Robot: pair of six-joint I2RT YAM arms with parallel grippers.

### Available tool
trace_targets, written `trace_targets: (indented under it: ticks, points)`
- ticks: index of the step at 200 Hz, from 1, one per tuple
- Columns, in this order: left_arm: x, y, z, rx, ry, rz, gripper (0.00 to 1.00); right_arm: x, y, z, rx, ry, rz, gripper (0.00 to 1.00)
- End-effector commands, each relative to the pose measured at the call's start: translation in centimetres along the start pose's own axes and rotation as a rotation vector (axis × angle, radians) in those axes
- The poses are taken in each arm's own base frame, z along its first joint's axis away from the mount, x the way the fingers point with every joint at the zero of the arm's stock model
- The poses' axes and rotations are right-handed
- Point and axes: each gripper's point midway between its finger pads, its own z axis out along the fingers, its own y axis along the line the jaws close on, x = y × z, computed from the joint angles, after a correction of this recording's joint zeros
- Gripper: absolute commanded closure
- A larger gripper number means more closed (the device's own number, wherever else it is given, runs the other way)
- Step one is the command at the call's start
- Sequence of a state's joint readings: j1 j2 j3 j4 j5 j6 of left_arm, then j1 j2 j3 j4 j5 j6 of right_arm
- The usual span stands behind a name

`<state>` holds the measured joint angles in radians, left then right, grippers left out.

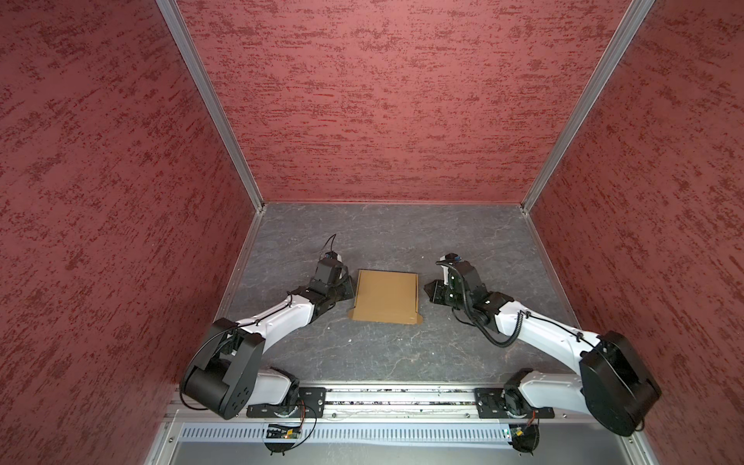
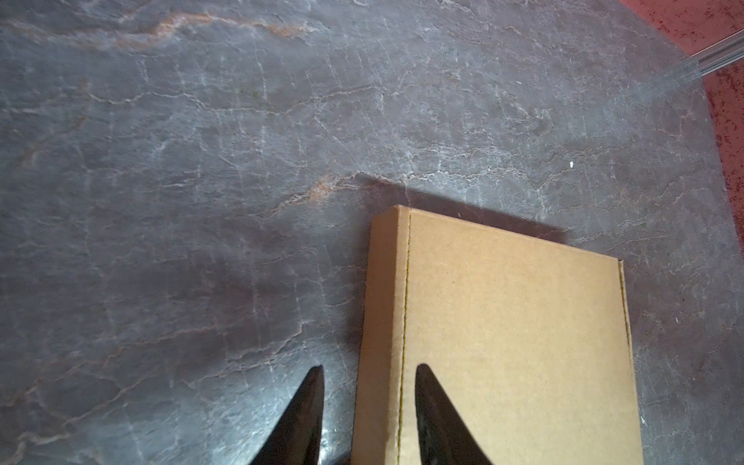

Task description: Fold the paper box

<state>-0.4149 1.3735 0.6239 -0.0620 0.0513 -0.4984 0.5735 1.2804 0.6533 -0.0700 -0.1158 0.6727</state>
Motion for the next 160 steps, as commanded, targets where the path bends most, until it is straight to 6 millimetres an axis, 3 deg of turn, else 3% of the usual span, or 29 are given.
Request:
trace_targets:
  ticks: [1,160]
  points:
    - [-0.4,-0.7,0.4,0.021,-0.005,0.021,0.62,-0.5,0.3,-0.1,-0.024,-0.019,-0.001,0.82]
    - [0.7,-0.3,2.0,0.013,0.031,0.027,0.69,-0.3,0.0,0.5,-0.021,0.0,0.007,0.8]
